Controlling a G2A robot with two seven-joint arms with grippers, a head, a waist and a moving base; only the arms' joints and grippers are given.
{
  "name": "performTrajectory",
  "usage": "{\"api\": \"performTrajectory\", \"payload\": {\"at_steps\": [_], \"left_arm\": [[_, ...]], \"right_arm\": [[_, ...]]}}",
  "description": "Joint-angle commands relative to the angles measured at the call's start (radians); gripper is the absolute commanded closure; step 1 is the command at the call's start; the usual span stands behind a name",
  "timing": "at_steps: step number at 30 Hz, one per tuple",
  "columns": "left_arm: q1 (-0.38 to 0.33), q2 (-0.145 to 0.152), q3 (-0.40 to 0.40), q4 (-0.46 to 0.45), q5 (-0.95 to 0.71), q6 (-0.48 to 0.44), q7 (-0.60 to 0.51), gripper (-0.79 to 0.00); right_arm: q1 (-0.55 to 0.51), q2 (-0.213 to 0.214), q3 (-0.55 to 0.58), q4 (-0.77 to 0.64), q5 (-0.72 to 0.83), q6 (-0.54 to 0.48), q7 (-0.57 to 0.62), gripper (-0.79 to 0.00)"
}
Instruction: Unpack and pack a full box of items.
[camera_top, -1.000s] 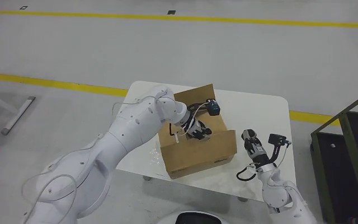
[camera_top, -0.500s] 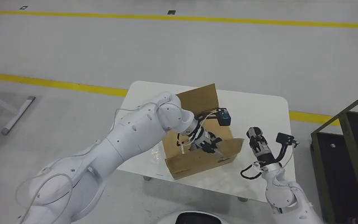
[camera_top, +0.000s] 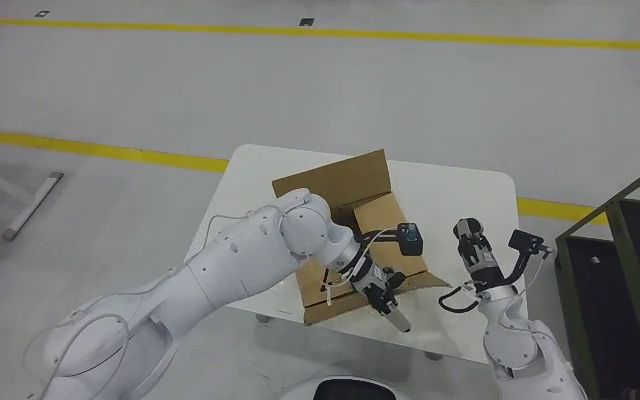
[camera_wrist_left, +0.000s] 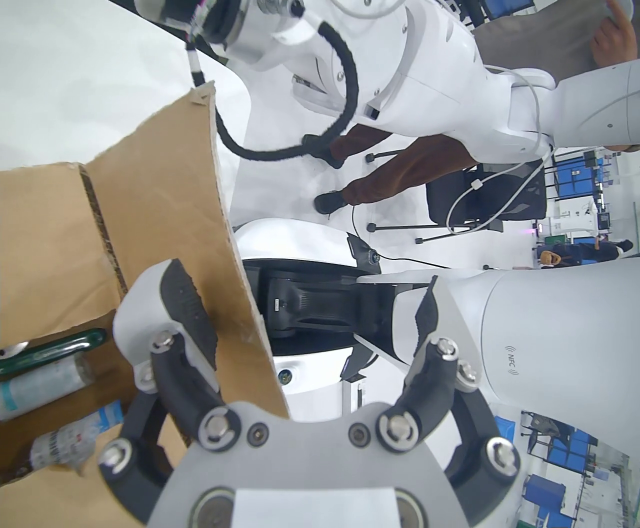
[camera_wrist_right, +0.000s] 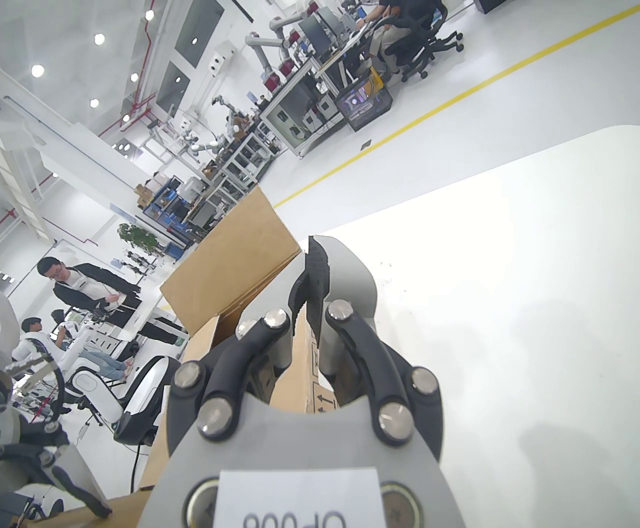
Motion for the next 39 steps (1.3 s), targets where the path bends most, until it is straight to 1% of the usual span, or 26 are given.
{"api": "performTrajectory", "payload": {"at_steps": [1,5,11,14,20,31,39], "left_arm": [[0.009,0.001,0.005,-0.002,-0.013,0.004,-0.004,-0.785],[0.025,-0.002,0.022,0.004,-0.027,0.018,-0.018,-0.785],[0.015,-0.012,0.059,0.005,0.007,0.041,-0.041,-0.785],[0.020,-0.015,0.061,0.007,0.009,0.056,-0.056,-0.785],[0.041,-0.018,0.061,0.005,0.031,0.099,-0.099,-0.785],[0.065,-0.020,0.061,0.017,0.096,0.134,-0.134,-0.785],[0.051,-0.013,0.061,0.054,0.108,0.104,-0.104,-0.785]], "right_arm": [[-0.001,0.000,0.007,-0.006,0.001,0.005,0.002,0.000],[-0.004,0.001,0.016,-0.014,0.001,0.011,0.008,0.000],[-0.008,0.001,0.014,-0.008,-0.002,0.008,0.024,0.000],[-0.006,0.000,0.005,0.005,-0.005,0.004,0.035,0.000],[-0.001,-0.001,-0.013,0.058,-0.016,0.005,0.050,0.000],[0.028,-0.006,-0.073,0.176,-0.057,-0.020,0.060,0.000],[0.023,-0.009,-0.104,0.193,-0.073,-0.042,0.065,0.000]]}}
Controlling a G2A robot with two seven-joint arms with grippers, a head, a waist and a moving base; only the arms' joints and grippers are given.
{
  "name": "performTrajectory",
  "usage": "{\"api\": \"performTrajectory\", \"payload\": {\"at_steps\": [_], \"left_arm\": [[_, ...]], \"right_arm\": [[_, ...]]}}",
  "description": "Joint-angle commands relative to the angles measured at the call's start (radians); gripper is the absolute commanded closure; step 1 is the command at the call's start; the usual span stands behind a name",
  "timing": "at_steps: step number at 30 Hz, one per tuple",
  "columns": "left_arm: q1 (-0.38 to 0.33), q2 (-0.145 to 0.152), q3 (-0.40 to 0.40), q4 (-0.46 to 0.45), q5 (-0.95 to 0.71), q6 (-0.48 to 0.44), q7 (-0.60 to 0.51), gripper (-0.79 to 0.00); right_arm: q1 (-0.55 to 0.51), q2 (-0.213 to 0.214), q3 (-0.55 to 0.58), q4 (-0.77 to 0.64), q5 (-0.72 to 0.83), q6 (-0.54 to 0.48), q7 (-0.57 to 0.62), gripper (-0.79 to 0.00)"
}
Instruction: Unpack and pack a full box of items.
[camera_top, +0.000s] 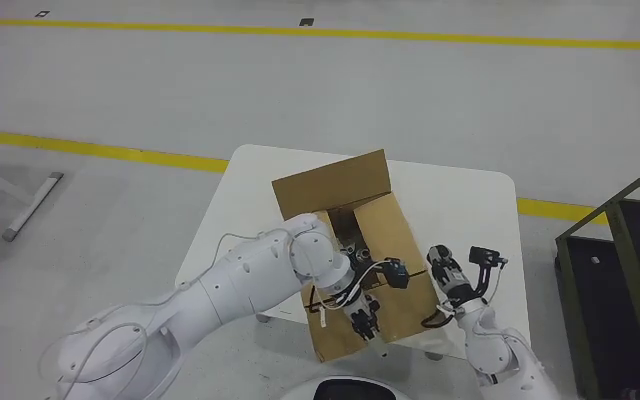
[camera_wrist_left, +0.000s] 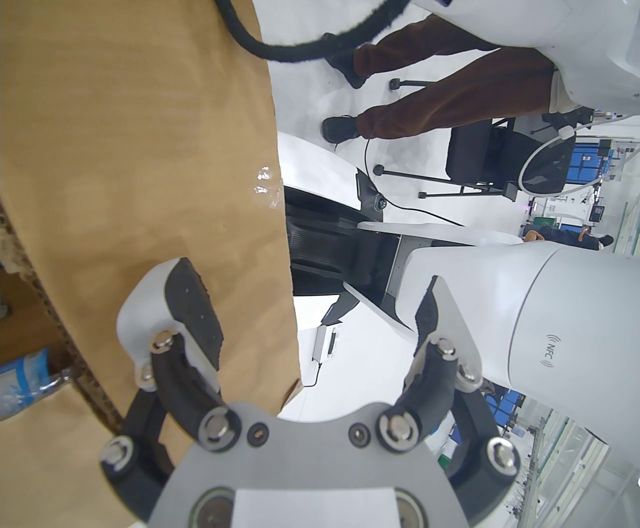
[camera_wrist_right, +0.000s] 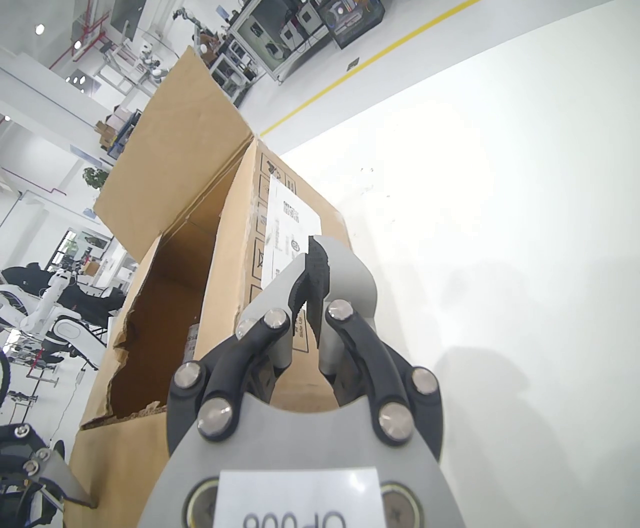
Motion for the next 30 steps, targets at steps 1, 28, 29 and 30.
{"api": "performTrajectory", "payload": {"at_steps": [1,28,29,30], "left_arm": [[-0.010,0.005,-0.003,0.021,-0.002,-0.015,0.015,-0.785],[0.035,0.137,-0.293,-0.077,0.262,0.221,0.289,-0.785],[0.036,0.144,-0.297,-0.091,0.318,0.265,0.284,-0.785],[0.049,0.150,-0.307,-0.108,0.332,0.313,0.291,-0.785]], "right_arm": [[-0.004,0.001,-0.003,-0.002,-0.002,-0.012,0.010,0.000],[-0.117,0.026,0.011,-0.119,-0.066,-0.203,0.150,0.000],[-0.116,0.027,0.020,-0.125,-0.067,-0.200,0.139,0.000],[-0.115,0.027,0.029,-0.128,-0.068,-0.191,0.121,0.000]]}}
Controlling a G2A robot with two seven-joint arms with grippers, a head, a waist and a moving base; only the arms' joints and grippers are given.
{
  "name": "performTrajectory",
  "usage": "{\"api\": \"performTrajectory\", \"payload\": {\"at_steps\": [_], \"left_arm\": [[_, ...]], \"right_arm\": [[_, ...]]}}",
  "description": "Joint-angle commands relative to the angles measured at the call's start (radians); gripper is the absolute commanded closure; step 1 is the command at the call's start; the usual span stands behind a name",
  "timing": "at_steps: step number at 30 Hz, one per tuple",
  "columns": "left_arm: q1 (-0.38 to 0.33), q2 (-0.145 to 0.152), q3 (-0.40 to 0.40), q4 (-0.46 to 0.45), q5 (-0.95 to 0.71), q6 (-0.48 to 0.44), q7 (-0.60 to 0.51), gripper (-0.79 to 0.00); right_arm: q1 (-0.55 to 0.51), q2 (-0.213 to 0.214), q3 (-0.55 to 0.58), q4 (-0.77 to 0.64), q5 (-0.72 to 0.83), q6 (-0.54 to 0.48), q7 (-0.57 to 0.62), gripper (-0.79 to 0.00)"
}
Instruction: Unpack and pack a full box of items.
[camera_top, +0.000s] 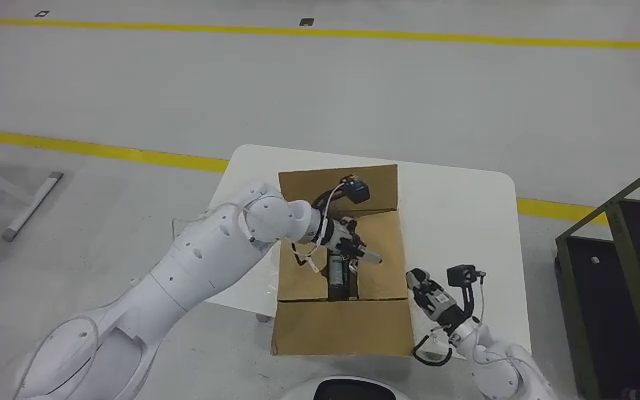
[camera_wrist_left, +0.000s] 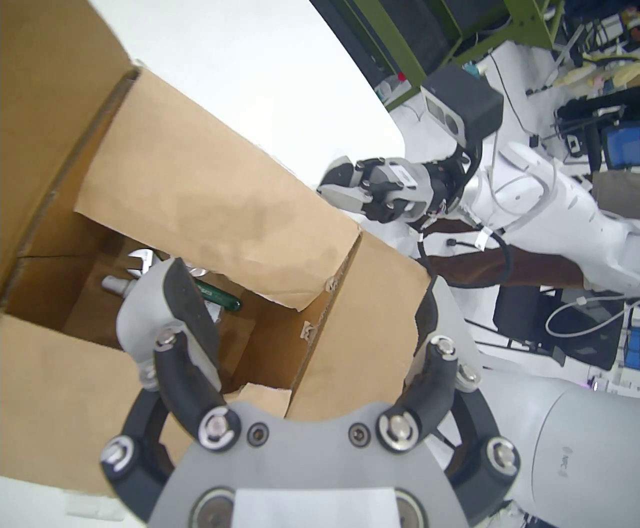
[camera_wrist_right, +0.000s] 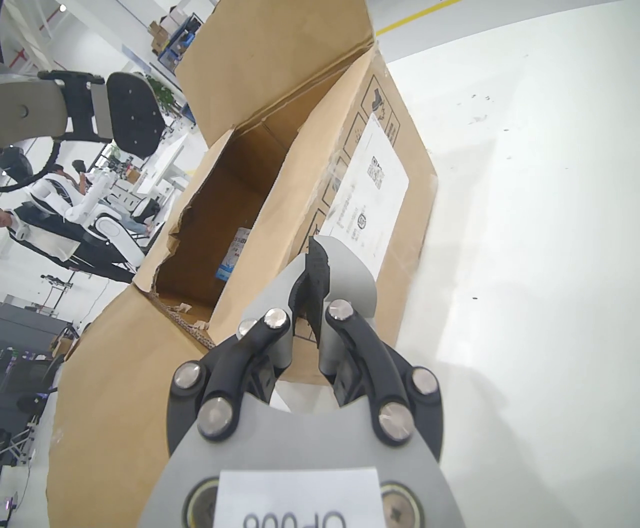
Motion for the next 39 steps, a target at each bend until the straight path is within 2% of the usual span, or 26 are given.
{"api": "performTrajectory", "payload": {"at_steps": [1,3,8,17,25,28,33,39], "left_arm": [[0.023,0.013,-0.022,-0.034,0.060,0.097,0.009,-0.785],[0.032,0.026,-0.023,-0.071,0.152,0.156,-0.018,-0.785],[0.076,0.042,-0.030,-0.148,0.250,0.289,-0.051,-0.785],[0.076,0.042,-0.030,-0.148,0.250,0.289,-0.051,-0.785],[0.076,0.042,-0.030,-0.148,0.250,0.289,-0.051,-0.785],[0.085,0.042,-0.004,-0.158,0.346,0.306,-0.057,-0.785],[0.083,0.019,0.059,-0.194,0.499,0.424,-0.129,-0.785],[0.046,-0.030,0.145,-0.182,0.670,0.516,-0.253,-0.785]], "right_arm": [[0.006,0.000,0.021,-0.008,0.001,0.024,-0.043,0.000],[0.020,-0.001,0.031,-0.020,0.007,0.045,-0.081,0.000],[0.057,-0.004,0.024,-0.040,-0.012,0.075,-0.145,0.000],[0.106,-0.012,-0.023,-0.028,-0.168,0.147,-0.287,0.000],[0.130,-0.018,-0.034,0.014,-0.096,0.158,-0.256,0.000],[0.125,-0.016,-0.028,0.017,-0.096,0.148,-0.254,0.000],[0.120,-0.015,-0.018,0.022,-0.096,0.134,-0.253,0.000],[0.121,-0.017,-0.015,0.026,-0.030,0.123,-0.244,0.000]]}}
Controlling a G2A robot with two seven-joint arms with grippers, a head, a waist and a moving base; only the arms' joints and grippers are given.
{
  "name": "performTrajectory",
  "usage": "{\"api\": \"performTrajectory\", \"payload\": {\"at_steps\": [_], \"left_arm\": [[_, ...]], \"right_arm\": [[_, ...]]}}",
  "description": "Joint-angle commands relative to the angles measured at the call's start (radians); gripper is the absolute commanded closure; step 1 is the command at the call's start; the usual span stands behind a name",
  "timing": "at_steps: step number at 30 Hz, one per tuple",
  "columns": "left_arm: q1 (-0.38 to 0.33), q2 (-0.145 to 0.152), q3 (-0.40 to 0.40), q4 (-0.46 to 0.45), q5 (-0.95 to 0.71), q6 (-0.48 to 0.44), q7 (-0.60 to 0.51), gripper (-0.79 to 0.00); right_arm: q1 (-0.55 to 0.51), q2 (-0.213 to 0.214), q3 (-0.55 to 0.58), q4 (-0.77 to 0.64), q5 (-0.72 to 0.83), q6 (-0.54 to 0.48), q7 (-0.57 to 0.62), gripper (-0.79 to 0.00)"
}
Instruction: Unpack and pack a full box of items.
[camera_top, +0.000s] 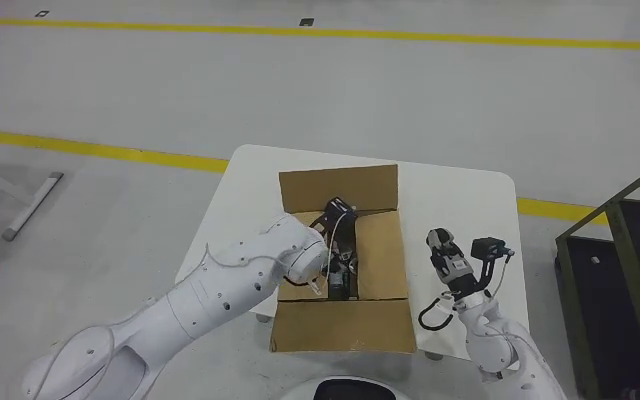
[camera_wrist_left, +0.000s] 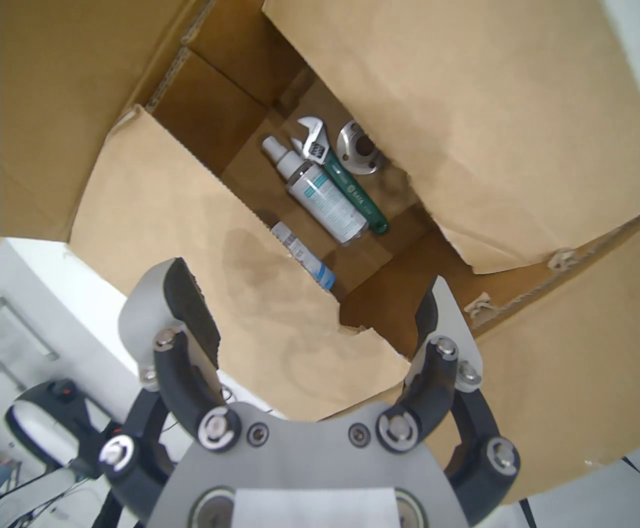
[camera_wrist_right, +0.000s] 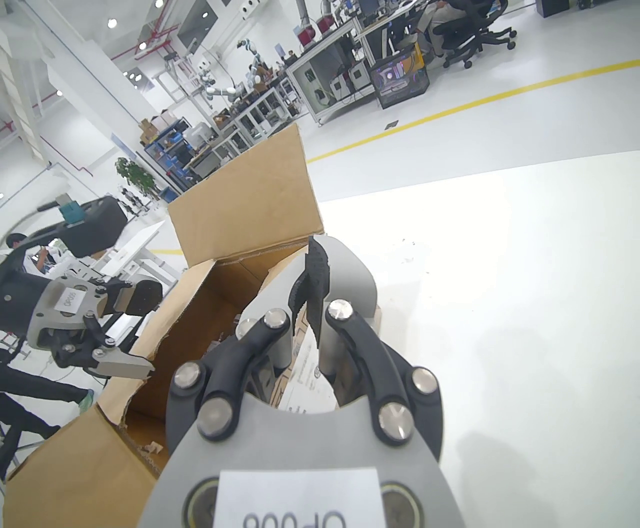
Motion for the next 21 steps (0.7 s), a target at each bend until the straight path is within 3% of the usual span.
{"api": "performTrajectory", "payload": {"at_steps": [1,11,21], "left_arm": [[-0.012,-0.017,0.023,0.016,0.048,0.020,-0.043,-0.785],[-0.026,-0.095,0.046,0.124,0.065,0.007,-0.102,-0.785],[-0.016,-0.137,0.030,0.243,0.089,-0.022,-0.072,-0.785]], "right_arm": [[0.001,0.000,0.002,-0.001,0.016,-0.004,0.005,0.000],[0.003,-0.002,0.016,-0.001,0.097,0.001,0.038,0.000],[0.004,-0.002,0.018,-0.012,0.094,0.011,0.047,0.000]]}}
